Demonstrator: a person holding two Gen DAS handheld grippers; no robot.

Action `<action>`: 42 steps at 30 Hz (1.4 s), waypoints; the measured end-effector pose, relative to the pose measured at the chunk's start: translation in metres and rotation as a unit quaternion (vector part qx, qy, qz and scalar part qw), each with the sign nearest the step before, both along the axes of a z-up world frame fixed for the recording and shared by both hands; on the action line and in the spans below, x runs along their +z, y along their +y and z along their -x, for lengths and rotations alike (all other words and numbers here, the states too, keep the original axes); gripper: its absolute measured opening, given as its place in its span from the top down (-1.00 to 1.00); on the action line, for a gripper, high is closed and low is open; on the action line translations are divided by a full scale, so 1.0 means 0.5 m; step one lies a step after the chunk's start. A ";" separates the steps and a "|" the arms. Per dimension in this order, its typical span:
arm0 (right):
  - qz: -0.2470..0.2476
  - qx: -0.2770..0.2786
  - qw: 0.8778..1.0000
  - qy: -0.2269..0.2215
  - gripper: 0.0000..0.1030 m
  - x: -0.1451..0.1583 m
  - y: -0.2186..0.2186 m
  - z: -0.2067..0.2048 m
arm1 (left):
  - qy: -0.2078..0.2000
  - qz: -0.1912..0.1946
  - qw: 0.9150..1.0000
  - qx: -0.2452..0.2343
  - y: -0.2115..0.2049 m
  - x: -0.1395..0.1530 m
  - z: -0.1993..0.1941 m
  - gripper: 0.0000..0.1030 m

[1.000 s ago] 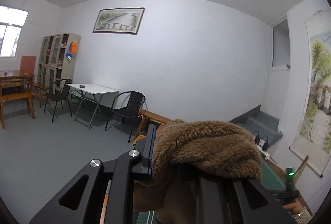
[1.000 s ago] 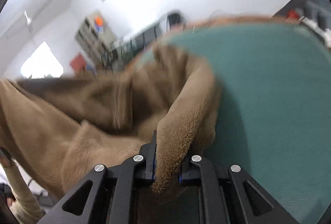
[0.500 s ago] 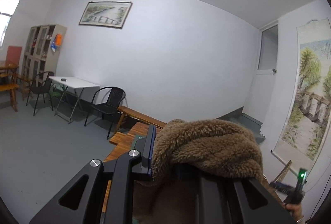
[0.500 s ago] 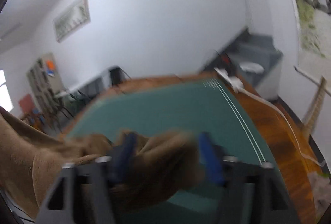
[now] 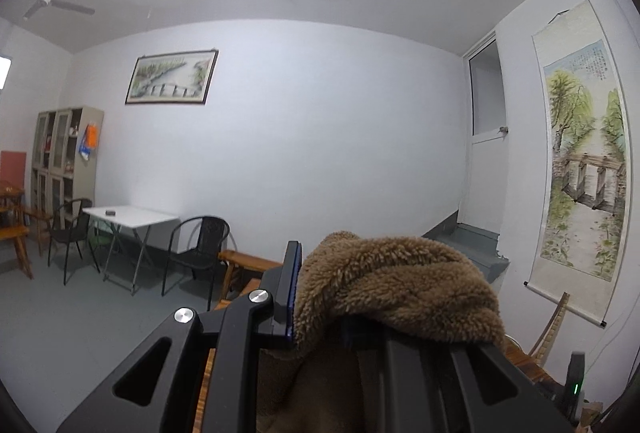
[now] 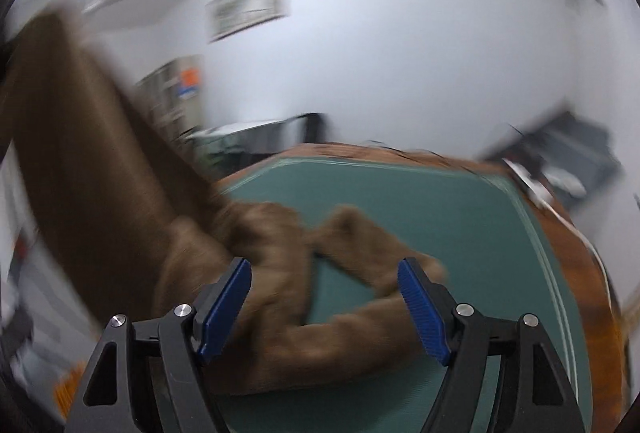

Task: Fold clothes
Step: 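Lift the blanket with the left gripper while the right gripper grasps a lower edge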

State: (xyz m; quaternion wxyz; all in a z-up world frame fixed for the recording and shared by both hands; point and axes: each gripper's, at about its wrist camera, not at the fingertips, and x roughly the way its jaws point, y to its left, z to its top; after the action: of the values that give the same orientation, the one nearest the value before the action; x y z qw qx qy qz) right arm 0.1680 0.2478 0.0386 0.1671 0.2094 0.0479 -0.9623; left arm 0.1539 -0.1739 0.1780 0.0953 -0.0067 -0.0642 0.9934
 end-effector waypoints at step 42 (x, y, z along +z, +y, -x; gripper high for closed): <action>-0.015 -0.302 0.839 0.452 0.64 0.121 -0.103 -0.233 | 0.051 0.010 0.998 0.020 -0.056 0.172 -0.154 0.59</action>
State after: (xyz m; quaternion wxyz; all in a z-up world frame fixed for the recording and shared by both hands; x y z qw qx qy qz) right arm 0.2845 0.1964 0.0991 -0.1751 -0.2424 0.0665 -0.9519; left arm 0.2312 -0.2022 0.2641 0.0790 0.0447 -0.0493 0.9947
